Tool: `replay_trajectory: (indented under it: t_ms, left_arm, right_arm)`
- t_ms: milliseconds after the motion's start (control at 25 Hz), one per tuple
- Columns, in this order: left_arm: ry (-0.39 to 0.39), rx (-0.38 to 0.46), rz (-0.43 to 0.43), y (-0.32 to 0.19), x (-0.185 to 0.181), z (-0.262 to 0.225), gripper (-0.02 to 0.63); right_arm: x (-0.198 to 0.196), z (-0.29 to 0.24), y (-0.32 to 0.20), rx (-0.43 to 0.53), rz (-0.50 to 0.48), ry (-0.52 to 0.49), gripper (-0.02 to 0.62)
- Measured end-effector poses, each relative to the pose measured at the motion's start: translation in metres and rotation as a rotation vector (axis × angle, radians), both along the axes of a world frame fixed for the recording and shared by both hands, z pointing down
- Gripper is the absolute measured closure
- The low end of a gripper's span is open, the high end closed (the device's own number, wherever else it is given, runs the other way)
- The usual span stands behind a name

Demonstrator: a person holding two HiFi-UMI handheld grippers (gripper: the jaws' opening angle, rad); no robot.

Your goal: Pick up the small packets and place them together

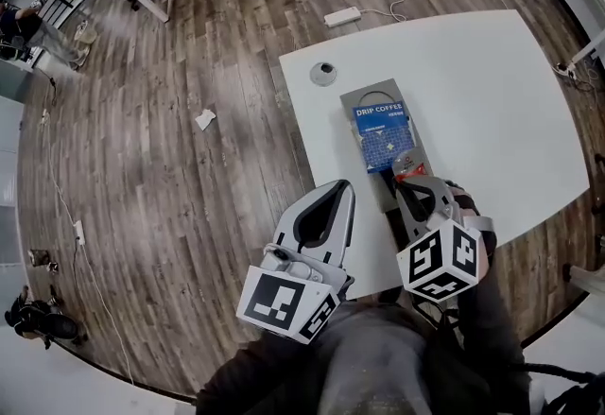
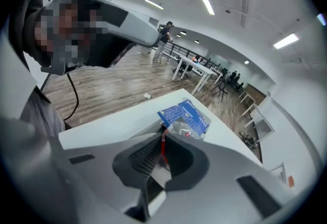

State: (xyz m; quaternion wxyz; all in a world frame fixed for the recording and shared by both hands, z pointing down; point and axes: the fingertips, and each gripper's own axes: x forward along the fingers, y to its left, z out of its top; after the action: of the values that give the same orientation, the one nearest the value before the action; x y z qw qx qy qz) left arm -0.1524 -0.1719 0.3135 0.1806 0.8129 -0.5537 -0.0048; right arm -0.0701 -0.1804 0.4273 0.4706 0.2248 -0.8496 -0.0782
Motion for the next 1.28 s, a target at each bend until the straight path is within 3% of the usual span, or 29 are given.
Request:
replay_trajectory:
  t_ms: [320, 440, 800, 1280]
  left_arm:
    - [0.018, -0.047, -0.005, -0.014, -0.011, 0.021, 0.603]
    - [0.018, -0.048, -0.002, -0.015, -0.009, 0.022, 0.603]
    - [0.008, -0.034, 0.017, -0.004, 0.007, 0.016, 0.603]
    - [-0.051, 0.011, 0.059, 0.043, 0.058, 0.002, 0.603]
  right_arm:
    - [-0.006, 0.025, -0.006, -0.067, 0.002, 0.035, 0.571]
    - [-0.006, 0.026, -0.003, -0.076, 0.005, 0.023, 0.536]
    - [0.005, 0.004, 0.001, -0.011, 0.037, -0.04, 0.512]
    - [0.083, -0.009, 0.042, 0.098, 0.176, -0.074, 0.514]
